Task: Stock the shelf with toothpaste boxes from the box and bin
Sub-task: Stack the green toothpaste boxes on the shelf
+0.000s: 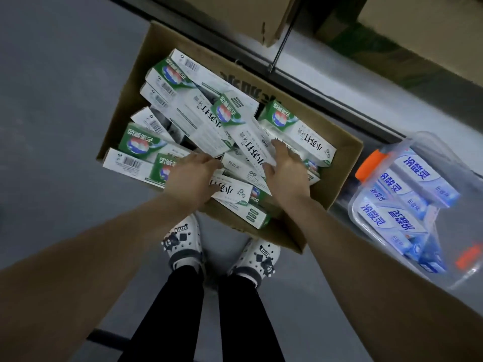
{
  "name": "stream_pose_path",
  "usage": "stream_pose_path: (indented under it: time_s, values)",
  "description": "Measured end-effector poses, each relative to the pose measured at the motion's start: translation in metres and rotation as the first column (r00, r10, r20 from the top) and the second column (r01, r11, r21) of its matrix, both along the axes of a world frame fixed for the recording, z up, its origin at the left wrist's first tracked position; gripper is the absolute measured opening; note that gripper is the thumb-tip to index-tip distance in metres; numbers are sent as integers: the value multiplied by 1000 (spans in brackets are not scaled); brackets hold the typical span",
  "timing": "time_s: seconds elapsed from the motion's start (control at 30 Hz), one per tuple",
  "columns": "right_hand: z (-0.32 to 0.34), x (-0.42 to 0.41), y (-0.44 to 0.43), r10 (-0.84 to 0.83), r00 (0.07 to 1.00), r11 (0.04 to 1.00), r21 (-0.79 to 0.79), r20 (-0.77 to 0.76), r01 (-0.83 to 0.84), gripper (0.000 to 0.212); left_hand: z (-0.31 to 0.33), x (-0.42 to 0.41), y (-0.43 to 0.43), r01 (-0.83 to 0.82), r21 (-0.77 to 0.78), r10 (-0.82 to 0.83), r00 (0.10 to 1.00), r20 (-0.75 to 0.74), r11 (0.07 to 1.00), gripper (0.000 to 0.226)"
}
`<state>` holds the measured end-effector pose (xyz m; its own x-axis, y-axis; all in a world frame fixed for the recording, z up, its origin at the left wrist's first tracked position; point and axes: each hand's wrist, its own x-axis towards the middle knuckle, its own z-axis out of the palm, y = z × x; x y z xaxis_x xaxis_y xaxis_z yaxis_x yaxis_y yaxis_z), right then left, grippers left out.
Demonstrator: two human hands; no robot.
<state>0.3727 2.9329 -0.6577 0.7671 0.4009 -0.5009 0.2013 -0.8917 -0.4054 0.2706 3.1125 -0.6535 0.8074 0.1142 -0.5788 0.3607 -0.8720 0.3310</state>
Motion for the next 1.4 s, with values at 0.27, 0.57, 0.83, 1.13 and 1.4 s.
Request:
stream_pose_path:
  time_s: [0.27, 0.57, 0.83, 1.13, 1.4]
  values:
    - [-46, 13, 19, 10, 998, 994, -111, -61, -17, 55, -35, -18, 7, 353, 225, -333, 935, -122, 908, 71]
    - [-28, 25, 20, -156, 959, 981, -153, -238, 121, 54, -28, -5, 14, 388, 272, -353, 920, -172, 881, 57]
    - [47, 23, -12, -387, 856, 922, -156, -343, 354, 59, 39, -16, 29, -85, 112, 109, 967, -232, 990, 76]
    - [185, 9, -36, -456, 839, 886, -61, -298, 459, 55, 167, 18, 20, -373, -50, 364, 922, -130, 927, 68]
    - [337, 4, -42, -505, 842, 845, 91, -189, 527, 52, 318, 46, 12, -330, -171, 337, 942, 10, 928, 68]
